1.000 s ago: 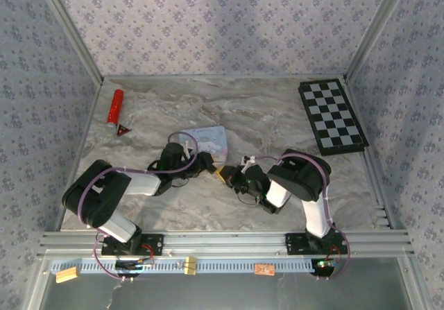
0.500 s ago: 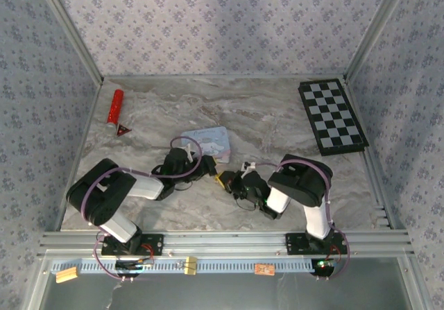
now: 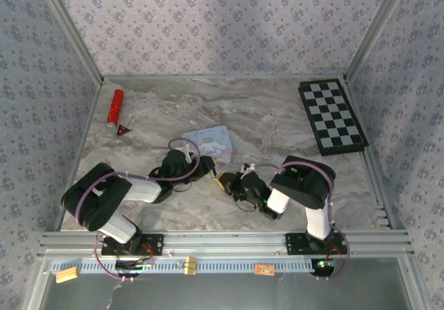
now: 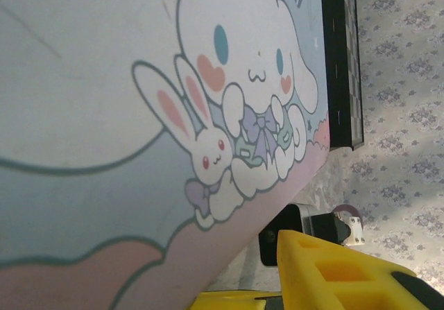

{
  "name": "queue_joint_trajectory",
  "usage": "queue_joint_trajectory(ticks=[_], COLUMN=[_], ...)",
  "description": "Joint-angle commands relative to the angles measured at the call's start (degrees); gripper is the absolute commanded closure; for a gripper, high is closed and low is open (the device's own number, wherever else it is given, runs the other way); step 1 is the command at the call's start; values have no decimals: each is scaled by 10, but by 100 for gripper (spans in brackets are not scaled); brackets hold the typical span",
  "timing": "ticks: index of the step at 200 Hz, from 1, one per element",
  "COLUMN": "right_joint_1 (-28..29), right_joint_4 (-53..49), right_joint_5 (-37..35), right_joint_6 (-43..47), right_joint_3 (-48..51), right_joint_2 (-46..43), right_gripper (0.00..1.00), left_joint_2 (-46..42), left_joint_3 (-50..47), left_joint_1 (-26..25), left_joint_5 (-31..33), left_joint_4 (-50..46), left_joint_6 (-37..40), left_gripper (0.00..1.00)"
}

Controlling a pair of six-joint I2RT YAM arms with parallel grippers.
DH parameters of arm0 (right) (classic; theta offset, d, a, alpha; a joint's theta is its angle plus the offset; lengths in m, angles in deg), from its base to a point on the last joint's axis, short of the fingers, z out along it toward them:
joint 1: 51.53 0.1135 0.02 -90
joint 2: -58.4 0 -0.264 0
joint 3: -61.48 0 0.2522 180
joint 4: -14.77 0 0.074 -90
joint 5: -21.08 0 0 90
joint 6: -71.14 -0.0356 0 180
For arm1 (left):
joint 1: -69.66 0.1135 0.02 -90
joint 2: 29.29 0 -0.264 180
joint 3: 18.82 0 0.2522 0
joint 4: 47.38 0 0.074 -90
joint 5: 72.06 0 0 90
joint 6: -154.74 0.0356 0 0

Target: Unlock the padlock with the key

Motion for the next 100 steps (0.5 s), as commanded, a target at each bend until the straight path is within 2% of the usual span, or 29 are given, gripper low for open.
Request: queue_joint_trajectory(ticks=[1,33,65,73,87,100], right_joint_1=[-3,-8,-21,-24,-29,-34], right_joint_4=[-4,2,-65,-96,-167,-249], right_joint_5=[3,6,4,3,-1,-7], right_joint_6=[11,21,60,73,100,134], right_joint_3=[-13,-6,23,29,35,36], right_joint_2=[2,3,-59,-83,-135,-189], right_gripper=[100,100,87,82,63,56], left_joint_2=[-18,-39,-60,-59,-55,-49], left_joint_3=[8,12,46,50,49,45], left_joint_1=[-6,-9,-36,-41,-45,-47], left_joint_5=[4,43,81,88,98,106], left_joint_4=[-25,-104,-185,-195,-190,-182], left_joint_6=[17,40,95,99,98,94], left_gripper=[60,58,58,58,58,58])
